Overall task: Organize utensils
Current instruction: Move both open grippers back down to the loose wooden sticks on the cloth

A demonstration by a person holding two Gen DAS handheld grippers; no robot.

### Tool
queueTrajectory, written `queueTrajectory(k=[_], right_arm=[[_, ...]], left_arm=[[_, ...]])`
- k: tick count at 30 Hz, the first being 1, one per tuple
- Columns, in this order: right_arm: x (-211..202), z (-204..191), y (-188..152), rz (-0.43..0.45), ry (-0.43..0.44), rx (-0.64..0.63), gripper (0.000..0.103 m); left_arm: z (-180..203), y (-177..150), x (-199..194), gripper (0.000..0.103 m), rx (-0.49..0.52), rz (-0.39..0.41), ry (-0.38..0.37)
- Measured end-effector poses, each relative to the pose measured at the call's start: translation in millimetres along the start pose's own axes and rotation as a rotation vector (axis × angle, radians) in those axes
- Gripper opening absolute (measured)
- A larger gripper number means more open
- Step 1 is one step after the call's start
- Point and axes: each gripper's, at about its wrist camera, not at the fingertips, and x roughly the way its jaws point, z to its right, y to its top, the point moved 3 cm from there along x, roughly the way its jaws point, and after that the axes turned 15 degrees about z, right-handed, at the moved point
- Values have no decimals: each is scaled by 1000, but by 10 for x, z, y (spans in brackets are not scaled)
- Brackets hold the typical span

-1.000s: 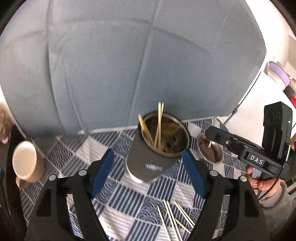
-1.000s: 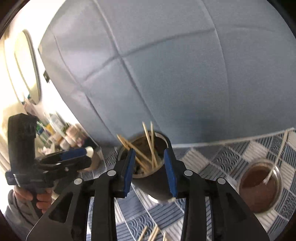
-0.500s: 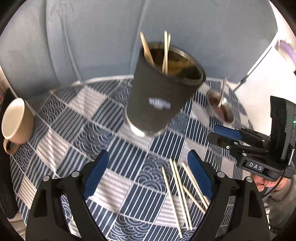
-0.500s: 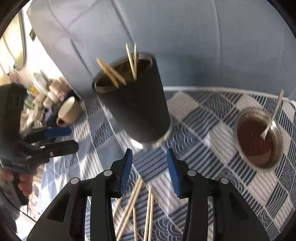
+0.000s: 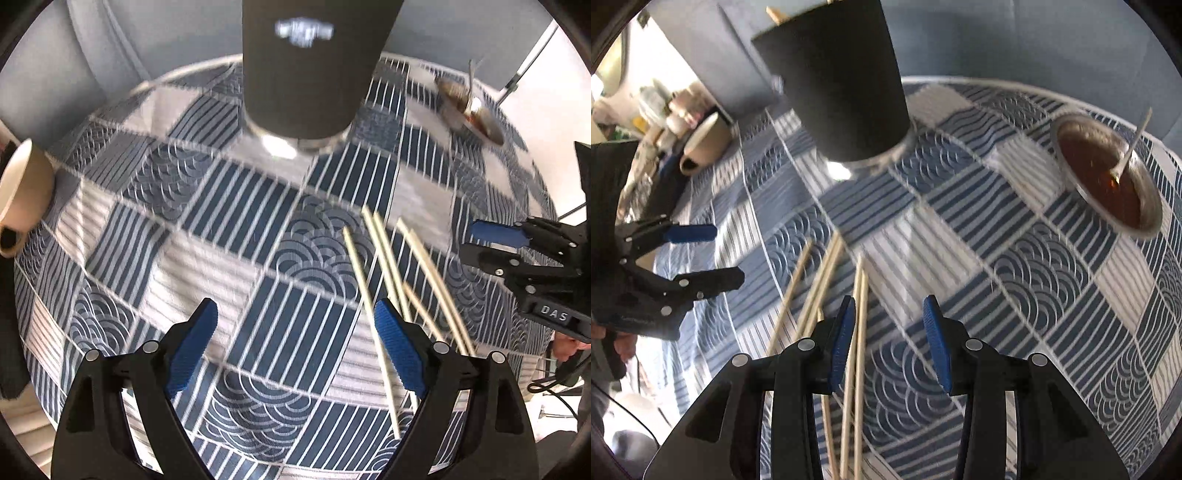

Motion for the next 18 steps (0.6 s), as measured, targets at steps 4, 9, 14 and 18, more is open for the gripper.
queueTrajectory(k=[4,9,14,18], right_arm=[[7,-31,-138,-29,6,-14,37],[32,-122,-220,-48,2,-53,39],[70,-184,-281,-62,-35,-112,39],[85,-172,-315,-71,-62,-127,39]], left_arm=[[-27,-119,65,85,-9,-38,16],[40,-179,105,85,19,-61,50],[124,-245,159,85,53,-91,65],[166,-281,207,85,57,-106,71]])
